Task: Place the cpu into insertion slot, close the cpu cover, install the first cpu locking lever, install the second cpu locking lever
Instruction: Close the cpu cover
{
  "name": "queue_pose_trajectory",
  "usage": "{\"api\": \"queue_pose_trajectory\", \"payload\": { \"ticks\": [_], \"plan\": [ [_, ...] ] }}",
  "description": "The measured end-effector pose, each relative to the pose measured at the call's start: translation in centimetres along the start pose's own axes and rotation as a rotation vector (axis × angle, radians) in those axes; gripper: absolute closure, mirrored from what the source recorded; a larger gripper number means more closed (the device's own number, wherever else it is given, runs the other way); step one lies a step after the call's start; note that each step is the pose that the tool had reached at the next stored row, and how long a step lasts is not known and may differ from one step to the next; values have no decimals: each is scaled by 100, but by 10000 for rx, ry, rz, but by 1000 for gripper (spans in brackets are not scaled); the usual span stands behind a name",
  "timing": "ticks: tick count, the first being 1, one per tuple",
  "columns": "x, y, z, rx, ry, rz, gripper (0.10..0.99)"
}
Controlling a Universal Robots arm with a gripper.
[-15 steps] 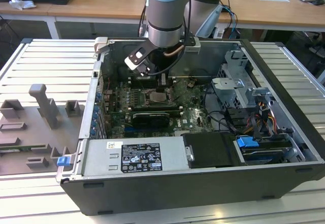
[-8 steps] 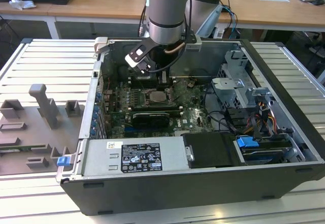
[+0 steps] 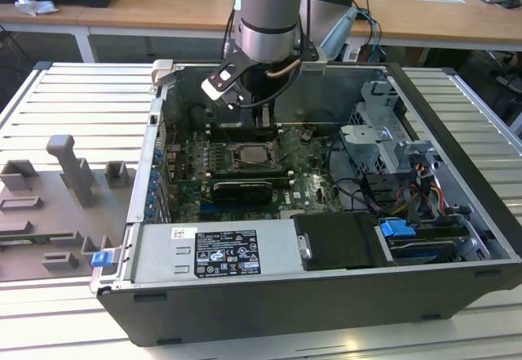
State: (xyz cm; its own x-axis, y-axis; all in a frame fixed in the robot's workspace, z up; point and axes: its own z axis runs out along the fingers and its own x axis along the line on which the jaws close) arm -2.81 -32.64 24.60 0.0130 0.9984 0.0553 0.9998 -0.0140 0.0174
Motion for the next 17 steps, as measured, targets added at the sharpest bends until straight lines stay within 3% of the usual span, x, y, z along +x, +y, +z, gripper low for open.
{"api": "queue_pose_trajectory", "payload": {
  "ticks": [1,3,7,12,17],
  "plan": [
    [6,2,-102,0,-41,-1,980],
    [10,3,-185,-1,-75,-2,980],
    [11,6,-194,-2,-89,-1,980],
    [13,117,-197,0,-100,-2,980],
    [18,130,-269,-1,-112,-3,980]
  ]
}}
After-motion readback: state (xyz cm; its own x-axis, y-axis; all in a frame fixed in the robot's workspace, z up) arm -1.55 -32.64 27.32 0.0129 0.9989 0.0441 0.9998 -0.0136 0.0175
